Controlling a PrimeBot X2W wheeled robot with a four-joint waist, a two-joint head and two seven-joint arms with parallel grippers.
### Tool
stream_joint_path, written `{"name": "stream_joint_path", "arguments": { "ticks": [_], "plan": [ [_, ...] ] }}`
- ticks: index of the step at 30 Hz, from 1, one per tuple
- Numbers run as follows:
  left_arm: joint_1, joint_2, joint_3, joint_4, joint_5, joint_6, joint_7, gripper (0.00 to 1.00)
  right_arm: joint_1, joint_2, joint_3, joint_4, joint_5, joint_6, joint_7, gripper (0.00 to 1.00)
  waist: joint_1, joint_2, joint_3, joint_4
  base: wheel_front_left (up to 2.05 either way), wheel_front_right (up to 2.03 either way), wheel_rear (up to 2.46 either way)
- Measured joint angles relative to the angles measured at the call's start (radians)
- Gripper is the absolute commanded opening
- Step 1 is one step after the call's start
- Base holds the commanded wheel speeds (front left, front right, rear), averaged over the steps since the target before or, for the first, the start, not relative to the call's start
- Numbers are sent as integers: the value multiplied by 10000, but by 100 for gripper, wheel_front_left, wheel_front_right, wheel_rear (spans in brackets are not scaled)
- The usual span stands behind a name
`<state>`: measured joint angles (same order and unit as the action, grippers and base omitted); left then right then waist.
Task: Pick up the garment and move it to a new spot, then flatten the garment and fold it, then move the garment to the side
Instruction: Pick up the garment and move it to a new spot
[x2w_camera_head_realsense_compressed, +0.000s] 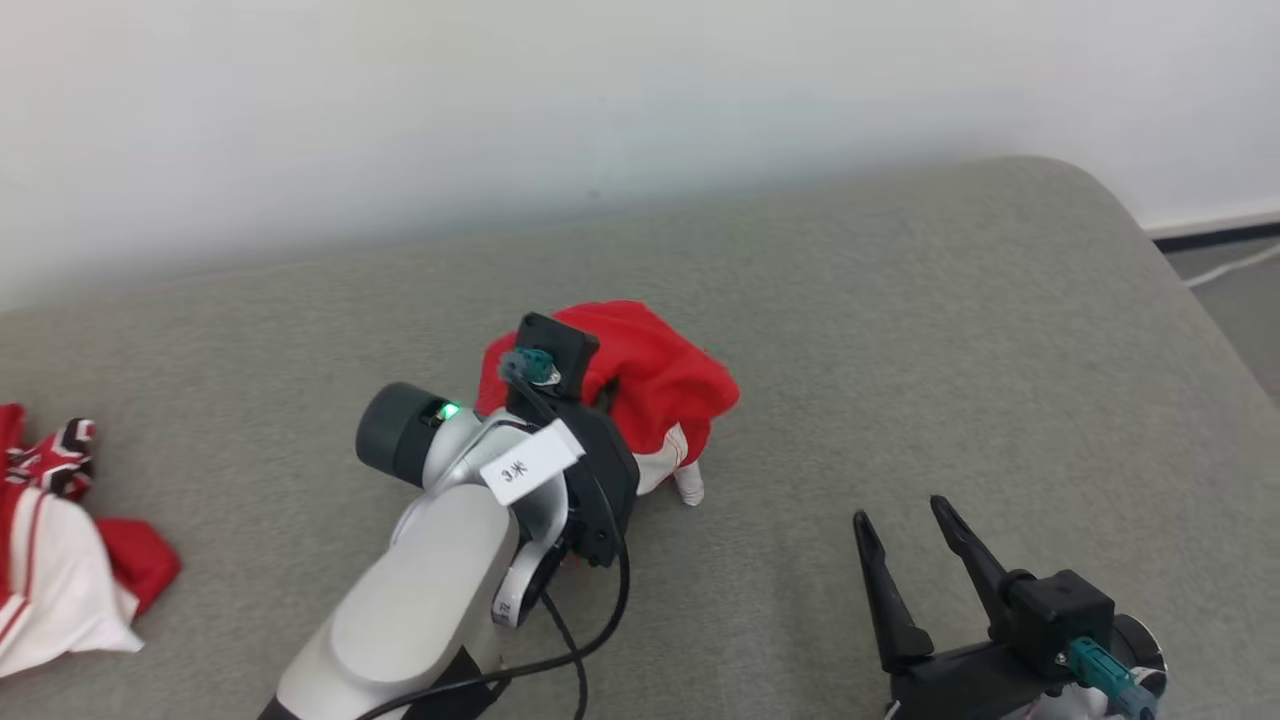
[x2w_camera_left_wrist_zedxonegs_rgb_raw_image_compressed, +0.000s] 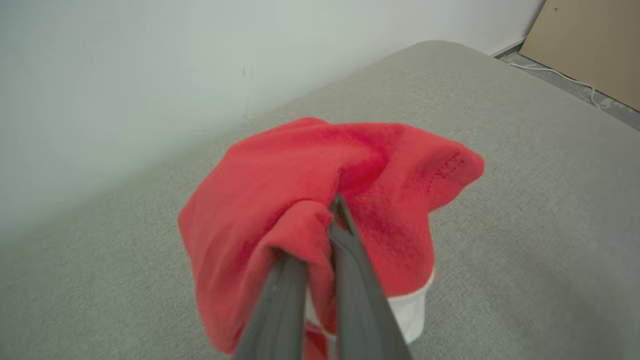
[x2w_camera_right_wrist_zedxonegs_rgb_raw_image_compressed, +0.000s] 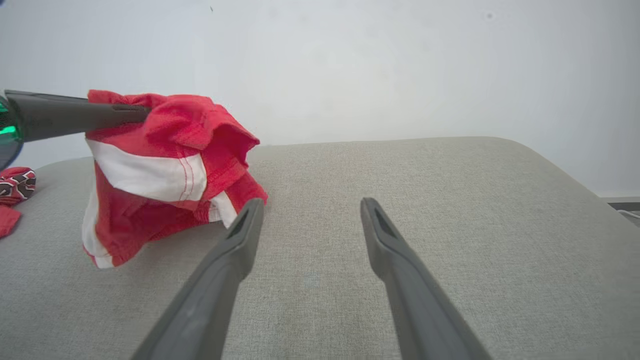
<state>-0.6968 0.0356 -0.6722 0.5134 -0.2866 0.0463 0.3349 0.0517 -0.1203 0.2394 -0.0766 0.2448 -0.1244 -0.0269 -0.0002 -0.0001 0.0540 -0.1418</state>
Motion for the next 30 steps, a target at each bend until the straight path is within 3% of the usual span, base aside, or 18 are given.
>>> {"name": "stream_joint_path", "arguments": {
  "ticks": [1, 2, 3, 7, 12, 21, 23, 30],
  "plan": [
    [1, 25, -190, 40, -56, 132, -2, 26, -42, 40, 52, 2, 0, 0, 0, 100, 1, 1, 48, -148, 0, 0, 0],
    [-4, 31, -364, 19, -215, 222, -36, 88, -116, 71, 127, 6, 0, 0, 0, 100, 1, 1, 104, -293, 0, 0, 0],
    [-14, 29, -543, 12, -495, 270, -61, 100, -246, 107, 211, 17, 0, 2, 2, 100, 1, 0, 167, -441, 0, 0, 0],
    [-100, 17, -938, -94, -1116, 324, -201, 100, -881, 224, 428, 100, 0, 102, 4, 100, 2, 1, 466, -998, 0, 0, 0],
    [-665, 10, -1237, 82, -1820, 224, -633, 100, -1030, 196, -17, 389, 15, 84, -88, 100, 3, 1, 1032, -1506, 0, 0, 0],
    [-361, 71, -784, 366, -2050, -380, -1342, 100, -1057, 52, -305, 769, 94, 84, -247, 100, 4, 2, 1145, -1127, 0, 0, 0],
    [75, 297, -573, 92, -2222, -366, -1766, 100, -1054, 44, -313, 815, 96, 84, -276, 100, 3, 1, 1044, -947, 0, 0, 0],
    [1941, 1848, 721, -1662, -2305, 297, -3726, 100, -901, 13, -704, 888, 351, 82, -736, 100, 2, 1, 415, -250, 0, 0, 0]
  ]
}}
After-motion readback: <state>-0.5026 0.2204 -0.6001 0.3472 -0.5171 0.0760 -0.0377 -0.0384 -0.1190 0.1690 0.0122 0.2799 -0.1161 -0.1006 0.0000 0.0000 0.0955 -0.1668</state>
